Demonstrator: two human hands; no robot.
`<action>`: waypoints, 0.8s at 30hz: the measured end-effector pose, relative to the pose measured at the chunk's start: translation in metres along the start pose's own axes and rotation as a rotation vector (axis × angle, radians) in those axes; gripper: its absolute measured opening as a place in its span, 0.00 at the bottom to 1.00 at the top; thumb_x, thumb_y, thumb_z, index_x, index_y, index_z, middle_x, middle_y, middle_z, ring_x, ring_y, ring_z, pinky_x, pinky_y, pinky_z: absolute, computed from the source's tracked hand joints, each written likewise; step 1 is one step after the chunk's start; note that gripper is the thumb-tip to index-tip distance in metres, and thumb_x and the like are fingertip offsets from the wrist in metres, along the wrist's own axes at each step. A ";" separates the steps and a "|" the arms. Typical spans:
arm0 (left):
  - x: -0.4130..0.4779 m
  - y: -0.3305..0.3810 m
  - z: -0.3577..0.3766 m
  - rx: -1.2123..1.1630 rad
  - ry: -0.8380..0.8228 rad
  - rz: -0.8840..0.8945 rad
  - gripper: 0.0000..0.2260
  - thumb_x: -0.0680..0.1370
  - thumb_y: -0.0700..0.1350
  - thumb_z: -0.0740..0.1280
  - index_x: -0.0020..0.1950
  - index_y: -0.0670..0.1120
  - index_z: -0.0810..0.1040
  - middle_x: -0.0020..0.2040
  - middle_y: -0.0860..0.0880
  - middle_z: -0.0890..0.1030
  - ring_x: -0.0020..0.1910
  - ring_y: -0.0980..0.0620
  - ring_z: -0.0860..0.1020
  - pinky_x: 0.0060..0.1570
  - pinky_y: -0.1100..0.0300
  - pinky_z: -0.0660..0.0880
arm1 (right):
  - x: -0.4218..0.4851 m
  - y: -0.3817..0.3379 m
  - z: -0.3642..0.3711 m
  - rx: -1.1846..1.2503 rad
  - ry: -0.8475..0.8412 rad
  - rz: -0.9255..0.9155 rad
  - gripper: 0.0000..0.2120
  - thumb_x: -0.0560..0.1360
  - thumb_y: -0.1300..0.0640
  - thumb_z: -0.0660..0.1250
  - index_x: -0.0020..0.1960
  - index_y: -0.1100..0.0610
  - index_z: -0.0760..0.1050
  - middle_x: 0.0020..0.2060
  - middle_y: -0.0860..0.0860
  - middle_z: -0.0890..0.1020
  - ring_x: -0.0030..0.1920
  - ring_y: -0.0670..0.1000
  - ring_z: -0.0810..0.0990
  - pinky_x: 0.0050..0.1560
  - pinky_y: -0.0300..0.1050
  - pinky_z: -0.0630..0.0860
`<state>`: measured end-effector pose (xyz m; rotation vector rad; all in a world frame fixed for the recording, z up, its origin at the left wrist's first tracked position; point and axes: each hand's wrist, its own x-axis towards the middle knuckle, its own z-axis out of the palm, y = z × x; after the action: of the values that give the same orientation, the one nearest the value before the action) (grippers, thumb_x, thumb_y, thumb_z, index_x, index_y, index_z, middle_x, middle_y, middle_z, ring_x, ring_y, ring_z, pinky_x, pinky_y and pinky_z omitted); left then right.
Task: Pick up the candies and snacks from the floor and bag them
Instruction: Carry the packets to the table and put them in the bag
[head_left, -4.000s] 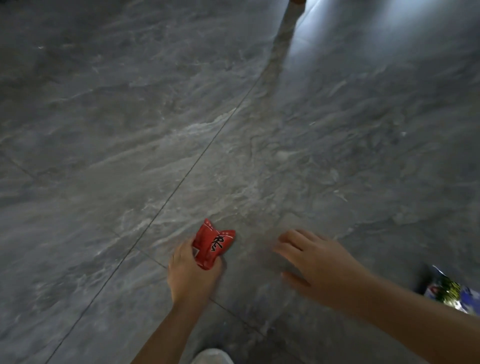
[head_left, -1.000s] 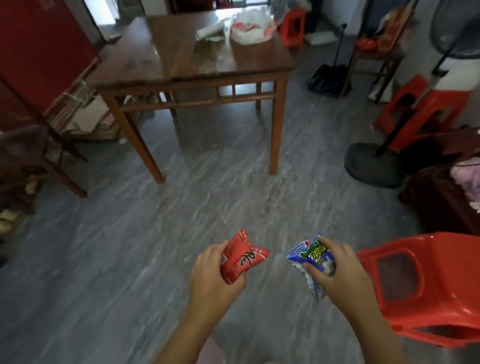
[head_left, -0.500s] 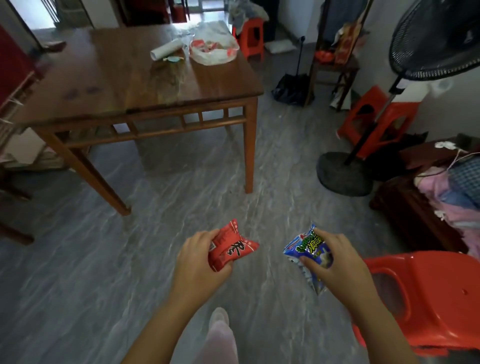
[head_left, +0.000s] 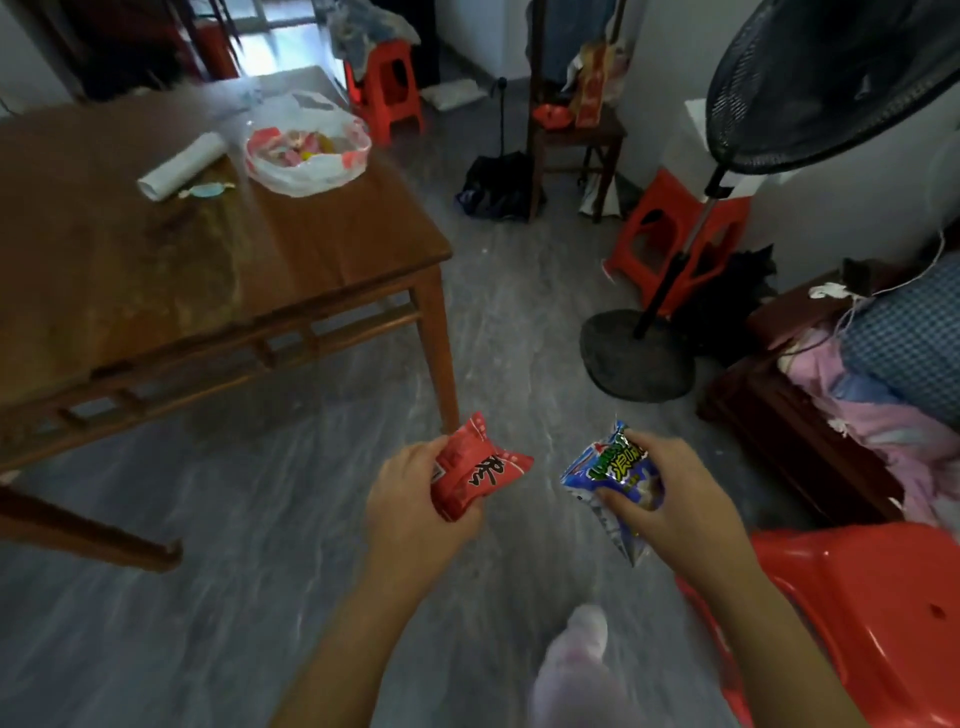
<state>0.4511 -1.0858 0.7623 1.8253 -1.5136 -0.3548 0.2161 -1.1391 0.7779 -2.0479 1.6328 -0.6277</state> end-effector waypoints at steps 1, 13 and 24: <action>0.017 0.006 0.014 -0.005 -0.012 0.025 0.26 0.60 0.50 0.70 0.57 0.45 0.76 0.47 0.50 0.78 0.44 0.50 0.74 0.44 0.59 0.70 | 0.014 0.010 -0.005 -0.007 0.006 0.013 0.28 0.65 0.51 0.74 0.62 0.52 0.70 0.52 0.52 0.76 0.50 0.52 0.76 0.45 0.44 0.70; 0.231 0.095 0.145 -0.028 -0.045 0.081 0.25 0.62 0.49 0.72 0.58 0.45 0.75 0.49 0.54 0.75 0.46 0.53 0.74 0.46 0.60 0.70 | 0.233 0.122 -0.092 -0.056 0.057 -0.001 0.26 0.66 0.51 0.73 0.61 0.54 0.70 0.49 0.52 0.75 0.47 0.51 0.75 0.42 0.44 0.69; 0.396 0.061 0.200 0.057 -0.086 -0.009 0.29 0.61 0.57 0.64 0.56 0.42 0.76 0.47 0.46 0.78 0.43 0.53 0.72 0.44 0.60 0.67 | 0.423 0.147 -0.076 -0.014 0.003 -0.015 0.28 0.66 0.48 0.73 0.63 0.53 0.69 0.49 0.48 0.73 0.47 0.46 0.72 0.44 0.42 0.69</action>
<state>0.3887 -1.5289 0.7559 1.8833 -1.5897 -0.4024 0.1407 -1.5866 0.7820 -2.0726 1.6293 -0.6265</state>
